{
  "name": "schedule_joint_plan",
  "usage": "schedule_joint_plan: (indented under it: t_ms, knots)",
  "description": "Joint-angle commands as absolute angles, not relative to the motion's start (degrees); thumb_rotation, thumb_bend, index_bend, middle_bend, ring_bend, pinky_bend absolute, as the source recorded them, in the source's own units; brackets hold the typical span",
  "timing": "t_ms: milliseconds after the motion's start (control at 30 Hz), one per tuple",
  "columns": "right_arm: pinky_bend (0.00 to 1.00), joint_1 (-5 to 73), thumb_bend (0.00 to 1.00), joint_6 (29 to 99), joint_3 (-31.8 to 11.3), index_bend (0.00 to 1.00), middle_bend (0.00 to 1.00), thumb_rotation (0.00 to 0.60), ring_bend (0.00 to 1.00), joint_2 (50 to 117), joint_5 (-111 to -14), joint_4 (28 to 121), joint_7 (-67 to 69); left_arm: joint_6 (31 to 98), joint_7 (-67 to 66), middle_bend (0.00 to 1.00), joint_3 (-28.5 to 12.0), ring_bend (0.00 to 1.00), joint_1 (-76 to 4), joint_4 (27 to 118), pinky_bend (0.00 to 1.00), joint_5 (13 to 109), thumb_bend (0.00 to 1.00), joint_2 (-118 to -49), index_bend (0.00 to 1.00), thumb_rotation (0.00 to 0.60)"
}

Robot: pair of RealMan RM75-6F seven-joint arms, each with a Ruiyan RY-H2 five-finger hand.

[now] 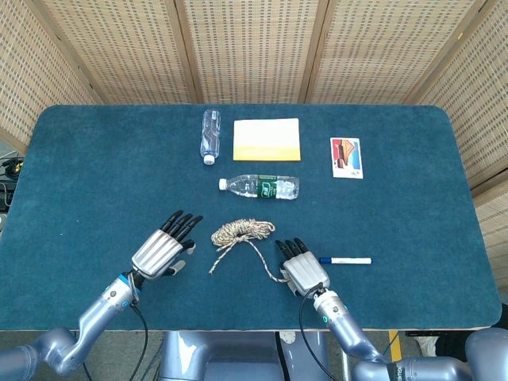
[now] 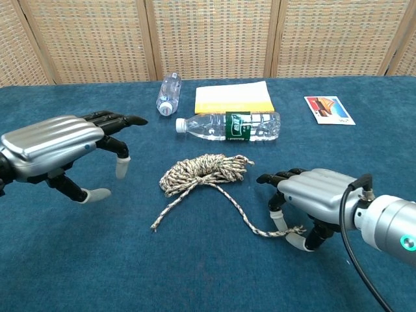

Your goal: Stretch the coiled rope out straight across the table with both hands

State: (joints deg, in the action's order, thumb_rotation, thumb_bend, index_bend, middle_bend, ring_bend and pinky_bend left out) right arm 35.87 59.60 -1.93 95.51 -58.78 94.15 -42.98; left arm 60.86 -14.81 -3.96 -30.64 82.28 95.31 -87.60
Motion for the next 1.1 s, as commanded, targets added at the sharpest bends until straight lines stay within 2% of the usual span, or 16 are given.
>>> schedule_joint_plan:
  t_ms: [33, 533, 800, 1100]
  knots:
    - [0.00, 36.0, 0.42, 59.7, -2.0, 0.58, 0.00, 0.600, 0.00, 95.6, -58.5, 94.0, -43.0, 59.2, -16.2, 0.00, -3.4, 0.00, -32.6, 80.9, 0.00, 96.0, 0.31, -89.4, 0.52, 0.600]
    - [0.00, 36.2, 0.42, 59.5, -1.8, 0.58, 0.00, 0.600, 0.00, 95.4, -57.2, 93.5, -41.8, 53.1, -23.0, 0.00, -3.8, 0.00, -37.6, 78.3, 0.00, 91.7, 0.31, -97.2, 0.52, 0.600]
    - [0.00, 36.2, 0.42, 59.4, -1.7, 0.58, 0.00, 0.600, 0.00, 94.9, -57.3, 93.3, -40.6, 51.7, -22.6, 0.00, -3.8, 0.00, -38.5, 77.9, 0.00, 88.5, 0.43, -98.7, 0.54, 0.600]
    - [0.00, 36.3, 0.42, 59.5, -1.6, 0.58, 0.00, 0.600, 0.00, 94.6, -57.2, 93.8, -40.3, 50.4, -25.0, 0.00, -3.8, 0.00, -39.5, 77.2, 0.00, 85.4, 0.51, -100.2, 0.54, 0.600]
